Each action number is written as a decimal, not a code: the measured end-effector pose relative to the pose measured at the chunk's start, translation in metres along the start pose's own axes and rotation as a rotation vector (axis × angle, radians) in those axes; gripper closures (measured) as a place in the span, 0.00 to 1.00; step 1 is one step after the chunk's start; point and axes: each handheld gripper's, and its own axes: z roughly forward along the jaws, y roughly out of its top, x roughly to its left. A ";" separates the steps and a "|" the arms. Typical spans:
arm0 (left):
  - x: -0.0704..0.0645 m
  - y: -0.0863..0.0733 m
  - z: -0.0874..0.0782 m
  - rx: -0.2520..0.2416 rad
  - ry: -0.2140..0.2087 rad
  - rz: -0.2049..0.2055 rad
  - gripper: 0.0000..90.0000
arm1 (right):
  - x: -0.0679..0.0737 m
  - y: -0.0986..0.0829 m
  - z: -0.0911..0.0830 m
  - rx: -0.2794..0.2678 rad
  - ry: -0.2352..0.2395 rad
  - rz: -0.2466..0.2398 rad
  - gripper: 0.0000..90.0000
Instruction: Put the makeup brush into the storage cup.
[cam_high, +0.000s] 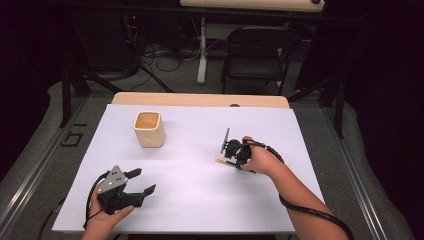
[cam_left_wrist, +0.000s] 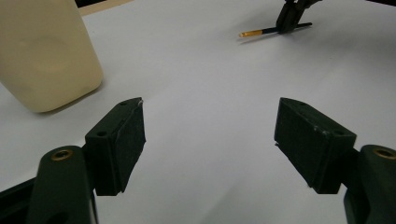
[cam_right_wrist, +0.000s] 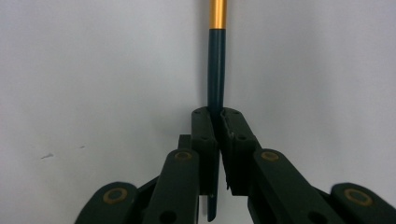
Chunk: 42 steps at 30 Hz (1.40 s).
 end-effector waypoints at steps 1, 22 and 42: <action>0.000 0.000 0.000 -0.001 0.000 0.001 0.28 | 0.000 0.000 -0.004 -0.002 -0.005 -0.003 0.94; -0.001 0.000 0.001 -0.006 -0.003 -0.001 0.29 | 0.001 -0.003 -0.016 -0.030 -0.001 0.005 0.94; -0.001 -0.001 0.005 -0.036 -0.017 -0.039 0.32 | 0.020 -0.018 -0.036 -0.276 0.055 0.060 0.94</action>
